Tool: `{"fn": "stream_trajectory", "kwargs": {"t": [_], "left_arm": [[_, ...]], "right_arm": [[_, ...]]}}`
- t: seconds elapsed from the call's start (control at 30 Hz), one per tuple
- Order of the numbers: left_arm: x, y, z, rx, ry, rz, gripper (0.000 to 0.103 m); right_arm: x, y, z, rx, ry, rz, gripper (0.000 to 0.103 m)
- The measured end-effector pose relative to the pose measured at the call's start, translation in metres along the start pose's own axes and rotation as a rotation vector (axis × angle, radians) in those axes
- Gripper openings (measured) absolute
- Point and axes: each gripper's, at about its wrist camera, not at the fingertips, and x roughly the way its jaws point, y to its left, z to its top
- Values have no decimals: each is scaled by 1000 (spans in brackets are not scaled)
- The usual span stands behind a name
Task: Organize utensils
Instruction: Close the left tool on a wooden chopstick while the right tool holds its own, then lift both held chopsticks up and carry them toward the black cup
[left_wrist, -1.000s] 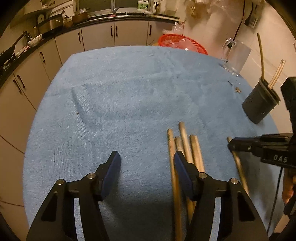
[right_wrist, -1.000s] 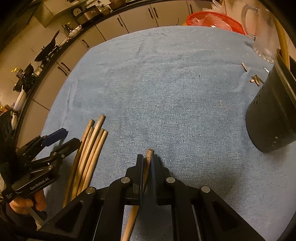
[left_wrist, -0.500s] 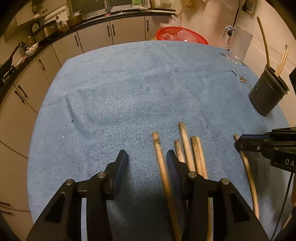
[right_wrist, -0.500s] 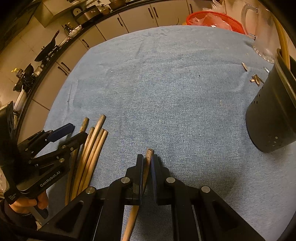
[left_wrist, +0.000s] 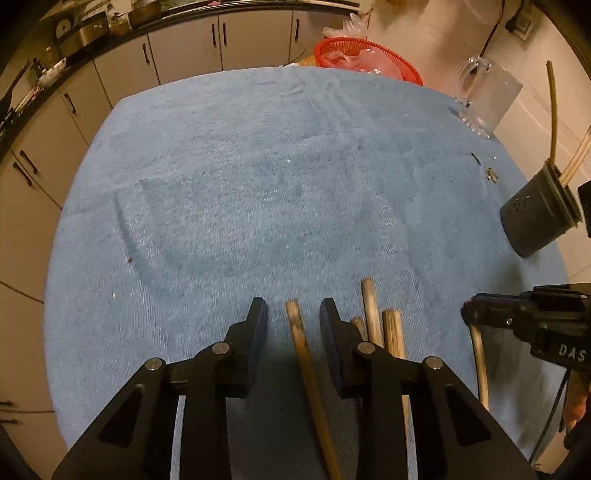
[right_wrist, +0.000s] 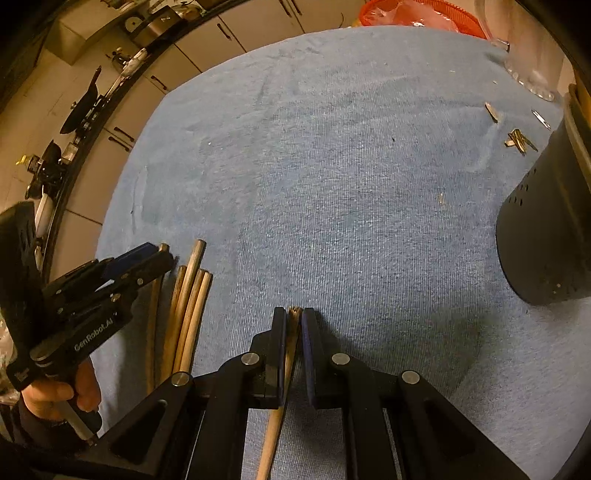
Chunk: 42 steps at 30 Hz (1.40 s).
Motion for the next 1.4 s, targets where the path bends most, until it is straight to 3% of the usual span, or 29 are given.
{"fn": "stream_trajectory", "kwargs": {"t": [0.1, 0.17, 0.2, 0.3, 0.5, 0.77, 0.97, 1.4], "left_arm": [[1, -9, 2, 32, 6, 33, 29], [1, -13, 2, 56, 2, 47, 22], [1, -13, 2, 54, -1, 41, 10], [0, -6, 4, 2, -1, -4, 6], [-32, 2, -3, -60, -125, -58, 6], [-115, 3, -1, -119, -303, -131, 6], [-164, -4, -7, -109, -438, -101, 6], [-208, -16, -7, -123, -580, -73, 6]], "right_arm": [[1, 1, 1, -11, -1, -6, 8], [1, 2, 1, -20, -2, -11, 8], [1, 2, 1, -24, -2, -12, 8], [1, 2, 0, -25, -9, -14, 8], [-20, -1, -7, -25, -64, 31, 7], [-92, 12, -26, -104, -199, 78, 7], [-149, 21, -42, -150, -313, 91, 7], [-213, 58, -58, -246, -472, 50, 7]]}}
